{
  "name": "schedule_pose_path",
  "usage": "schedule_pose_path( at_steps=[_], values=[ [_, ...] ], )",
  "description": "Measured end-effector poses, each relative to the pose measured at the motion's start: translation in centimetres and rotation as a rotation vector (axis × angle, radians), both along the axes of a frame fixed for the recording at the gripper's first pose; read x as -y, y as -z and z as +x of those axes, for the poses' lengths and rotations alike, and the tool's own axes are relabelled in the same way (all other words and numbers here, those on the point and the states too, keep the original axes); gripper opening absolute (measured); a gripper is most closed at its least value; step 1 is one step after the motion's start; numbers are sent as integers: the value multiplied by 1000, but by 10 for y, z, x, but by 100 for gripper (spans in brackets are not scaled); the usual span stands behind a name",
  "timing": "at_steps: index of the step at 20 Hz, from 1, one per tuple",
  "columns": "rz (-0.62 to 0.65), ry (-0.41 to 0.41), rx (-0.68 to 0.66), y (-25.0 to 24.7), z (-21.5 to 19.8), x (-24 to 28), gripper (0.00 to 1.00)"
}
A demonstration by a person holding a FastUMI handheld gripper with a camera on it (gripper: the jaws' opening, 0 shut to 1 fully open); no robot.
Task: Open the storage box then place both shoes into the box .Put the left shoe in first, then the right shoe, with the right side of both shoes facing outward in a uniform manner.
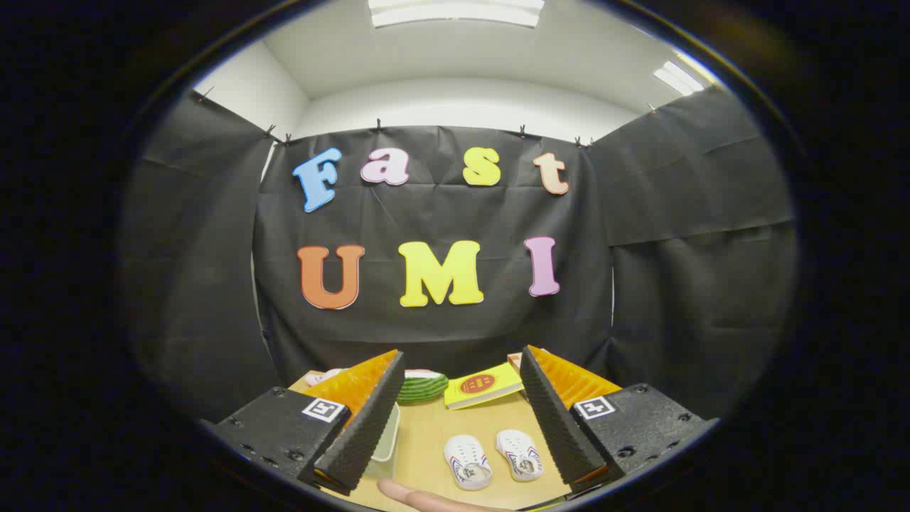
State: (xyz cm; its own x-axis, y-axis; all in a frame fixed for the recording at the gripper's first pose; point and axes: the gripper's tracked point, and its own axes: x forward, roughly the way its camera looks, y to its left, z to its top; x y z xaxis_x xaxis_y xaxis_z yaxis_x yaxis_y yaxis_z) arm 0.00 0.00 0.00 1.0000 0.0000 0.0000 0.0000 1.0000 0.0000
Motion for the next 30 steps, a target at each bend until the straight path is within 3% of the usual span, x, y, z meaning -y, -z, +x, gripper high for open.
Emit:
schedule_pose_path(
  at_steps=[18,24,30],
  values=[
    [-31,-1,0,-3,0,5,100],
    [-22,-19,-63,30,24,8,100],
    [-8,-89,-162,68,73,-1,100]
  ],
)
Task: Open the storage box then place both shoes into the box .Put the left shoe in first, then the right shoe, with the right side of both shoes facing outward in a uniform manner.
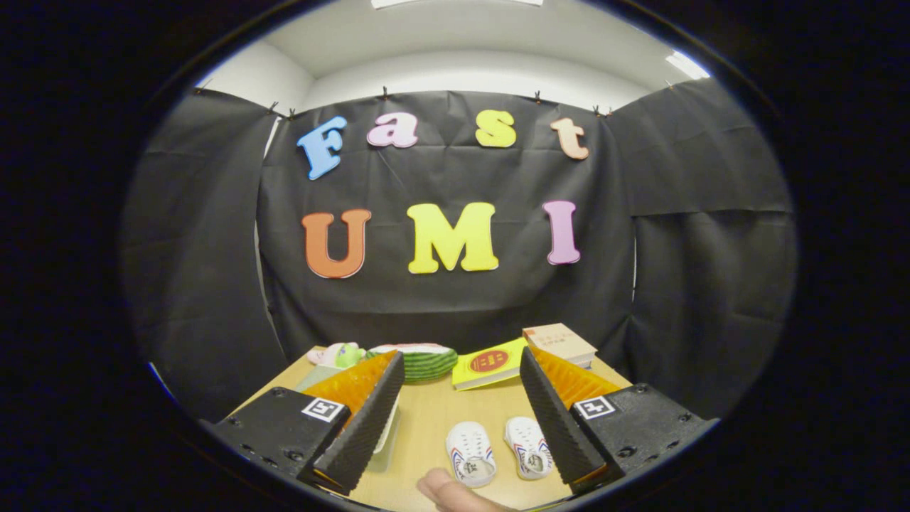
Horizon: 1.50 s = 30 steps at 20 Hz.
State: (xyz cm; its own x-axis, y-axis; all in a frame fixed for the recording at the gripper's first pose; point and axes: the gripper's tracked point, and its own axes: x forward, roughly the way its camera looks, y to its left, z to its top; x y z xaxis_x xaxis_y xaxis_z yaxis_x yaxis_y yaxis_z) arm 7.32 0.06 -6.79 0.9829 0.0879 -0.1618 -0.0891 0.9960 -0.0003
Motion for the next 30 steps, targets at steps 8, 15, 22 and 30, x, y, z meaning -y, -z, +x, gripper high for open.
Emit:
schedule_pose_path(
  at_steps=[8,15,22,30],
  values=[
    [132,-156,-290,101,64,-24,100],
    [488,-374,-627,186,103,-68,100],
    [718,-658,-818,225,120,-119,100],
    [982,-785,-970,245,131,-143,99]
  ],
)
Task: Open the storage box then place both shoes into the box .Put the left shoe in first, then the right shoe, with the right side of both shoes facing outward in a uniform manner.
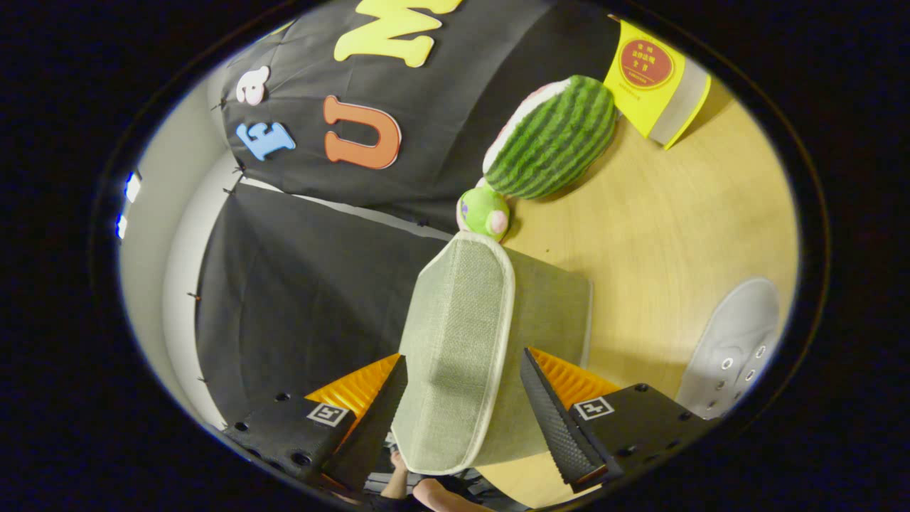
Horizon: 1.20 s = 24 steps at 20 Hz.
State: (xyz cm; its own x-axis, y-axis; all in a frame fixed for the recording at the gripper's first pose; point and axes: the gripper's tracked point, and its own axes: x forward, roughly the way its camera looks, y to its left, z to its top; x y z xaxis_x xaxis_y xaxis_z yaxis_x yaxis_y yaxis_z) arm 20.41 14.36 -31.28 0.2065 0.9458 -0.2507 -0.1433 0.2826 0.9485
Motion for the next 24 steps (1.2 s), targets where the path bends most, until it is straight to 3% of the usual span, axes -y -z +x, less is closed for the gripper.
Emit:
schedule_pose_path(
  at_steps=[6,11,16,21,24],
  values=[
    [102,-49,-86,6,-8,-12,92],
    [92,-30,-54,9,-2,-9,67],
    [70,-22,-19,9,0,-2,53],
    [69,29,63,-6,7,10,19],
    [75,35,77,-17,8,10,12]
  ],
)
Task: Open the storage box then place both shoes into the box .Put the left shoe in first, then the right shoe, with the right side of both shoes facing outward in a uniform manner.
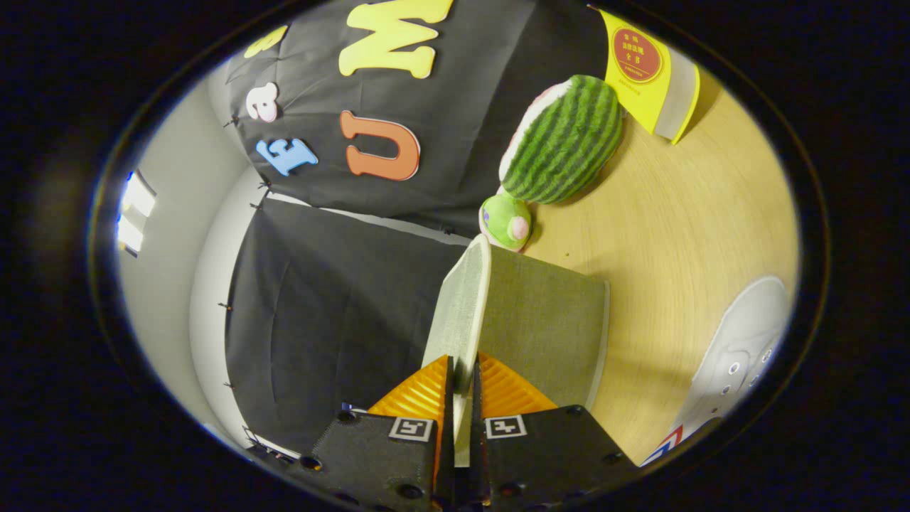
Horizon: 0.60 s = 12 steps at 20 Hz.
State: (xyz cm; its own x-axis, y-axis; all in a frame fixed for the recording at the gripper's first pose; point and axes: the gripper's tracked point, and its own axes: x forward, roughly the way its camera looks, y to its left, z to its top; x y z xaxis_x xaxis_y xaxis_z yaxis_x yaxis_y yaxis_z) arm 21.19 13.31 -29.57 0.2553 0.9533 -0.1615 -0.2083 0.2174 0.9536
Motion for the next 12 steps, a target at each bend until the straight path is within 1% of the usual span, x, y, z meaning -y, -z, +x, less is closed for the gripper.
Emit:
schedule_pose_path(
  at_steps=[2,3,8,12],
  values=[
    [-8,0,18,-9,-2,0,8],
    [-11,-6,30,-14,-3,-2,7],
    [5,6,82,-65,-9,-7,7],
    [2,20,125,-109,-17,-23,8]
  ],
)
